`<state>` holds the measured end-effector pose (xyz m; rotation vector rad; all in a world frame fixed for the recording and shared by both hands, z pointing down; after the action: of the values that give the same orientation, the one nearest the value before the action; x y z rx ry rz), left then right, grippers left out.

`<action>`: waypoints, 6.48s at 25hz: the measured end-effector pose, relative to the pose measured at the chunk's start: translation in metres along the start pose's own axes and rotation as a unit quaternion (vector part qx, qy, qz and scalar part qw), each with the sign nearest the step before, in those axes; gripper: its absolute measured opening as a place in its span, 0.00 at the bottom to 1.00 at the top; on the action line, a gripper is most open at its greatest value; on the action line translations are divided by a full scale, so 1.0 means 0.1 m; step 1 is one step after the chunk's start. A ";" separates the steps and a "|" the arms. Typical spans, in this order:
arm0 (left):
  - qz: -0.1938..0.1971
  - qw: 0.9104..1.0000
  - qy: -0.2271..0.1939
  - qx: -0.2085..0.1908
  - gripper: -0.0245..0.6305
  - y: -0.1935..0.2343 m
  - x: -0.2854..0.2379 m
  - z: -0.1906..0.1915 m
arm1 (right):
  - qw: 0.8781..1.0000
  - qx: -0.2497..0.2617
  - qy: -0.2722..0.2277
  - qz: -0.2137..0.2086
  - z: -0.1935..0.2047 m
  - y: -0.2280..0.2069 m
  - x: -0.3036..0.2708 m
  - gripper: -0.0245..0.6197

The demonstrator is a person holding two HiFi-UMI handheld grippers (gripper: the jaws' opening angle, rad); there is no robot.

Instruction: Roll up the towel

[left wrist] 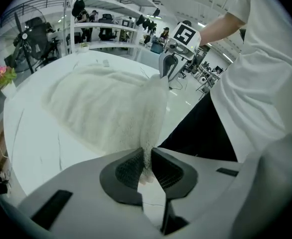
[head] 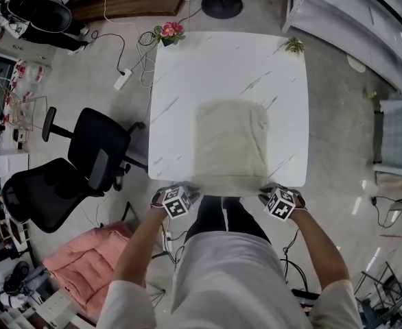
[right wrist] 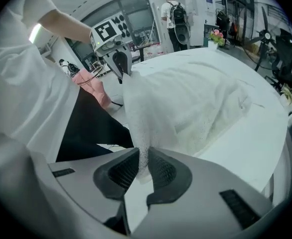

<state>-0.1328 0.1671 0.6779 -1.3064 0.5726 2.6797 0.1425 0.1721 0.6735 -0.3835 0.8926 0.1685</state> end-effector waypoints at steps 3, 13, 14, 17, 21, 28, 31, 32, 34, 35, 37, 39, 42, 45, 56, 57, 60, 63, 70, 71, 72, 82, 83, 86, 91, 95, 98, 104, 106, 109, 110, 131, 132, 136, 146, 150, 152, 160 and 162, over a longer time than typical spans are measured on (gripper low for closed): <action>0.014 1.000 0.000 0.014 0.14 0.04 0.05 -0.06 | 1.000 -0.019 0.002 -0.009 -0.02 -0.03 0.03 0.14; 0.047 0.998 0.016 0.035 0.15 0.53 0.12 -0.37 | 0.999 -0.036 0.015 0.010 -0.25 -0.59 0.09 0.17; 0.044 0.998 0.016 0.032 0.15 0.59 0.12 -0.39 | 0.999 -0.036 0.016 0.013 -0.27 -0.65 0.09 0.17; 0.026 0.999 0.015 0.025 0.15 0.78 0.10 -0.44 | 0.999 -0.040 0.019 0.022 -0.32 -0.79 0.08 0.17; 0.008 1.000 0.012 0.024 0.16 0.93 0.09 -0.49 | 0.998 -0.042 0.015 0.050 -0.39 -0.97 0.06 0.18; -0.084 0.996 0.006 -0.008 0.34 1.23 -0.02 -0.49 | 0.990 -0.030 0.008 0.140 -0.39 -1.31 0.06 0.36; -0.107 0.994 0.002 -0.004 0.40 1.33 -0.05 -0.47 | 0.987 -0.051 0.003 0.152 -0.35 -1.38 0.02 0.37; -0.111 0.994 0.001 0.000 0.42 1.35 -0.06 -0.47 | 0.986 -0.058 0.002 0.153 -0.33 -1.39 0.00 0.37; -0.114 0.993 0.001 0.008 0.42 1.37 -0.08 -0.45 | 0.985 -0.064 0.001 0.158 -0.31 -1.40 -0.03 0.37; -0.116 0.993 0.001 0.011 0.42 1.37 -0.09 -0.44 | 0.985 -0.064 0.000 0.161 -0.31 -1.40 -0.04 0.37; -0.121 0.992 -0.001 0.018 0.42 1.36 -0.11 -0.43 | 0.984 -0.063 -0.002 0.165 -0.30 -1.40 -0.06 0.37; -0.129 0.991 -0.006 0.031 0.42 1.36 -0.09 -0.42 | 0.984 -0.071 -0.006 0.165 -0.29 -1.39 -0.05 0.36; -0.139 0.989 -0.017 0.049 0.42 1.34 0.00 -0.43 | 0.982 -0.079 -0.025 0.171 -0.33 -1.38 0.06 0.37; -0.153 0.987 -0.026 0.038 0.42 1.28 0.14 -0.48 | 0.978 -0.067 -0.054 0.188 -0.42 -1.33 0.24 0.37; -0.107 0.993 -0.037 -0.024 0.36 0.52 0.15 -0.48 | 0.990 -0.003 -0.087 0.114 -0.48 -0.64 0.36 0.32; -0.109 0.993 -0.032 -0.031 0.36 0.48 0.11 -0.45 | 0.991 0.005 -0.082 0.109 -0.45 -0.59 0.32 0.32; -0.133 0.989 -0.034 -0.045 0.37 0.40 0.04 -0.42 | 0.992 0.018 -0.073 0.106 -0.38 -0.50 0.23 0.33; -0.171 0.982 -0.027 -0.074 0.37 0.43 -0.03 -0.38 | 0.991 0.042 -0.059 0.116 -0.31 -0.49 0.14 0.34; -0.180 0.980 -0.003 -0.085 0.31 0.54 -0.23 -0.19 | 0.984 0.100 -0.025 0.146 -0.17 -0.57 -0.10 0.35; -0.179 0.980 -0.005 -0.083 0.30 0.56 -0.24 -0.18 | 0.982 0.105 -0.021 0.155 -0.16 -0.60 -0.12 0.35; -0.178 0.981 -0.007 -0.080 0.28 0.58 -0.25 -0.19 | 0.981 0.108 -0.018 0.163 -0.15 -0.63 -0.15 0.34; -0.119 0.991 -0.005 -0.067 0.16 0.43 -0.09 -0.14 | 0.988 0.110 -0.018 0.108 -0.14 -0.49 -0.04 0.14; -0.108 0.992 -0.002 -0.066 0.16 0.39 -0.08 -0.14 | 0.990 0.107 -0.016 0.095 -0.13 -0.45 -0.03 0.14; -0.074 0.995 0.007 -0.059 0.16 0.27 -0.03 -0.11 | 0.995 0.086 -0.013 0.058 -0.13 -0.33 0.01 0.14; -0.009 0.999 0.021 -0.033 0.16 0.11 0.07 -0.11 | 1.000 0.026 -0.001 -0.009 -0.11 -0.18 0.07 0.14; 0.019 0.999 0.028 -0.017 0.16 0.18 0.12 -0.22 | 1.000 -0.006 0.006 -0.024 -0.14 -0.28 0.10 0.15; 0.029 0.999 0.039 -0.020 0.16 0.31 0.10 -0.29 | 1.000 -0.017 0.011 -0.022 -0.18 -0.42 0.10 0.16; 0.037 0.998 0.048 -0.018 0.17 0.65 0.09 -0.41 | 0.999 -0.022 0.020 -0.016 -0.31 -0.72 0.10 0.18; 0.035 0.998 0.046 -0.012 0.17 0.76 0.11 -0.46 | 0.999 -0.025 0.019 -0.010 -0.35 -0.81 0.12 0.18; 0.030 0.999 0.044 -0.009 0.18 0.89 0.11 -0.51 | 0.999 -0.030 0.013 0.008 -0.41 -0.95 0.12 0.19; 0.026 0.999 0.043 -0.010 0.18 0.93 0.10 -0.52 | 0.999 -0.032 0.012 0.017 -0.42 -1.01 0.11 0.20; -0.125 0.992 0.008 0.000 0.42 1.43 -0.02 -0.53 | 0.986 -0.074 -0.005 0.153 -0.36 -1.51 0.03 0.39; -0.129 0.992 0.004 0.000 0.42 1.42 0.00 -0.53 | 0.985 -0.073 -0.012 0.156 -0.38 -1.50 0.07 0.39; -0.163 0.987 -0.018 -0.006 0.41 1.35 0.19 -0.60 | 0.980 -0.061 -0.054 0.182 -0.48 -1.41 0.30 0.38; -0.129 0.989 -0.041 -0.057 0.41 0.66 0.14 -0.53 | 0.990 -0.002 -0.081 0.115 -0.45 -0.75 0.33 0.36; -0.141 0.986 -0.033 -0.076 0.39 0.55 0.04 -0.44 | 0.992 0.028 -0.064 0.107 -0.39 -0.60 0.21 0.36; -0.154 0.984 -0.027 -0.081 0.39 0.56 0.00 -0.39 | 0.991 0.049 -0.051 0.110 -0.35 -0.58 0.16 0.37; -0.187 0.979 -0.031 -0.080 0.33 0.66 -0.18 -0.26 | 0.983 0.101 -0.027 0.148 -0.18 -0.65 -0.10 0.38; -0.189 0.978 -0.033 -0.082 0.28 0.67 -0.19 -0.27 | 0.981 0.105 -0.024 0.164 -0.18 -0.67 -0.15 0.35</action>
<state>-0.1184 0.0961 0.6973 -1.2128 0.0819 2.4776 0.1409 0.1033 0.6922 -0.0326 0.9123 0.3815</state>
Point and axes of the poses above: the fingertips, and each gripper's own axes: x backward along the fingers, y to its left, z out of its underside, the point moved 6 cm from there along x, backward along the fingers, and after that the axes turned 13 degrees about -y, right-handed, at the moved point
